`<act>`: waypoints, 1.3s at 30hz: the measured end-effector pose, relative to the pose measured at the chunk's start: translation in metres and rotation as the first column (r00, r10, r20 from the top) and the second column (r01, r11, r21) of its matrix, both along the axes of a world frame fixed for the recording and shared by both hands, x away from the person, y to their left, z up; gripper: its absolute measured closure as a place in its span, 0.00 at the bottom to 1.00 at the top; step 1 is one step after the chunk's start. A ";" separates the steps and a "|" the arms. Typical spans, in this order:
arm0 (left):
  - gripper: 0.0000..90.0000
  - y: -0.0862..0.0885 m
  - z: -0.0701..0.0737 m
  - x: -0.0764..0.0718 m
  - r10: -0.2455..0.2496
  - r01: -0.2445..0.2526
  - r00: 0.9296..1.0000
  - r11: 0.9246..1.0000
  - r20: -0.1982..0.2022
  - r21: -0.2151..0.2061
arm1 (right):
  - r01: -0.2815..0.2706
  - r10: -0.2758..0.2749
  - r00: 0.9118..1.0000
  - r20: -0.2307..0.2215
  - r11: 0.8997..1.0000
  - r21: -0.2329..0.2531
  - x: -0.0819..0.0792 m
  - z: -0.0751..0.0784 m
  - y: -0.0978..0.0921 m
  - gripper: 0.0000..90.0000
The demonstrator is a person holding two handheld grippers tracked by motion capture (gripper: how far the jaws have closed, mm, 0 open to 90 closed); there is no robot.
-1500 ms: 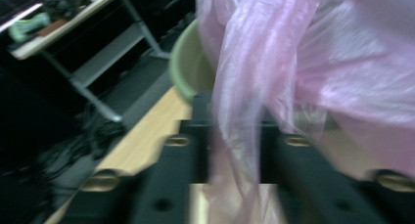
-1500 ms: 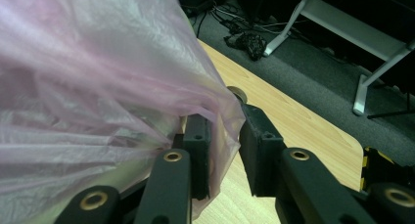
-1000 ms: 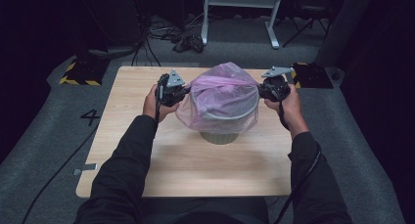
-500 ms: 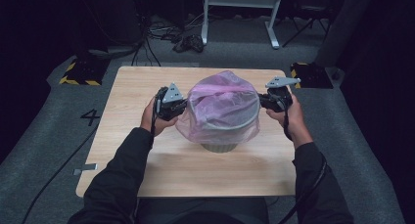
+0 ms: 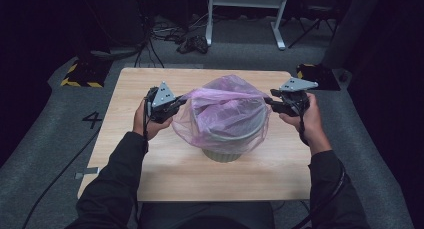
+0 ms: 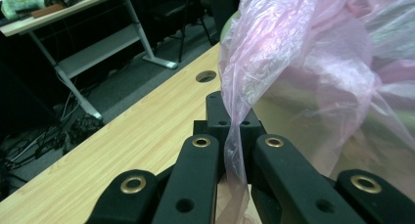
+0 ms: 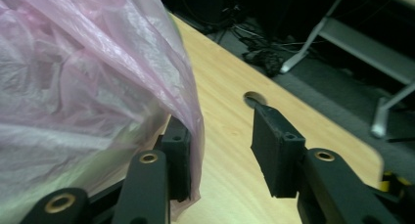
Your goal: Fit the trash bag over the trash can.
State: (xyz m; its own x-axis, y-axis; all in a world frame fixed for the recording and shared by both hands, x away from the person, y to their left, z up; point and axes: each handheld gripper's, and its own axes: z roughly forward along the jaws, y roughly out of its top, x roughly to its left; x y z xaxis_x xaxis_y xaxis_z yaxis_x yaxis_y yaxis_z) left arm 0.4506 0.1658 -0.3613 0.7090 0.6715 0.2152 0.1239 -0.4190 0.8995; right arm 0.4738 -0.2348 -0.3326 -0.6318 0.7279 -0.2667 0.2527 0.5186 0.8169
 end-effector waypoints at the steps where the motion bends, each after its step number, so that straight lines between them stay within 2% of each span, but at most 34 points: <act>1: 0.99 -0.002 -0.001 0.004 0.001 -0.001 1.000 1.000 -0.010 0.010 | -0.001 0.001 1.000 0.005 1.000 -0.001 0.000 0.001 0.001 0.73; 3: 1.00 -0.005 -0.005 0.011 0.006 -0.005 0.999 1.000 -0.033 0.027 | -0.027 0.027 1.000 0.005 0.999 0.023 0.002 0.004 0.002 0.82; 5: 1.00 -0.009 -0.010 0.019 0.009 -0.007 0.998 1.000 -0.067 0.023 | -0.009 0.009 1.000 -0.005 0.999 0.038 0.007 0.002 0.002 0.90; 9: 1.00 -0.018 -0.022 0.029 -0.004 0.007 0.993 1.000 -0.119 0.022 | 0.023 -0.017 0.997 -0.075 0.996 0.081 0.022 -0.013 0.001 0.97; 14: 1.00 -0.029 -0.033 0.037 -0.011 0.015 0.989 1.000 -0.148 0.027 | 0.014 0.000 0.991 -0.133 0.995 0.098 0.033 -0.037 0.006 0.98; 18: 1.00 -0.033 -0.040 0.044 -0.004 0.012 0.982 0.999 -0.187 0.040 | 0.014 0.005 0.988 -0.157 0.993 0.120 0.037 -0.045 0.010 0.98; 22: 0.99 -0.033 -0.045 0.049 -0.007 0.011 0.975 1.000 -0.221 0.016 | 0.003 0.019 0.984 -0.180 0.993 0.121 0.039 -0.050 0.013 0.98; 28: 0.98 -0.033 -0.050 0.053 0.000 0.010 0.965 0.999 -0.263 0.037 | 0.008 0.020 0.976 -0.215 0.992 0.124 0.042 -0.057 0.014 0.98; 31: 0.98 -0.032 -0.051 0.054 0.000 0.007 0.963 1.000 -0.271 0.027 | 0.012 0.017 0.975 -0.223 0.992 0.126 0.042 -0.059 0.012 0.98; 35: 0.98 -0.033 -0.052 0.056 0.007 0.008 0.958 0.999 -0.287 0.051 | 0.018 0.015 0.972 -0.236 0.991 0.134 0.042 -0.060 0.009 0.98; 39: 0.98 -0.035 -0.055 0.059 0.011 0.006 0.953 0.998 -0.304 0.056 | 0.025 0.009 0.968 -0.252 0.991 0.133 0.043 -0.062 0.010 0.98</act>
State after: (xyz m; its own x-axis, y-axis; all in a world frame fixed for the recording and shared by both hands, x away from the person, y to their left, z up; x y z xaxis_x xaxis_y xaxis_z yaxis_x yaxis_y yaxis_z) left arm 0.5093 0.1312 -0.4167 0.7449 0.6666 0.0269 0.3893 -0.4670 0.7940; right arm 0.5173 -0.2251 -0.3950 -0.6597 0.7515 0.0002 0.4625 0.4058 0.7883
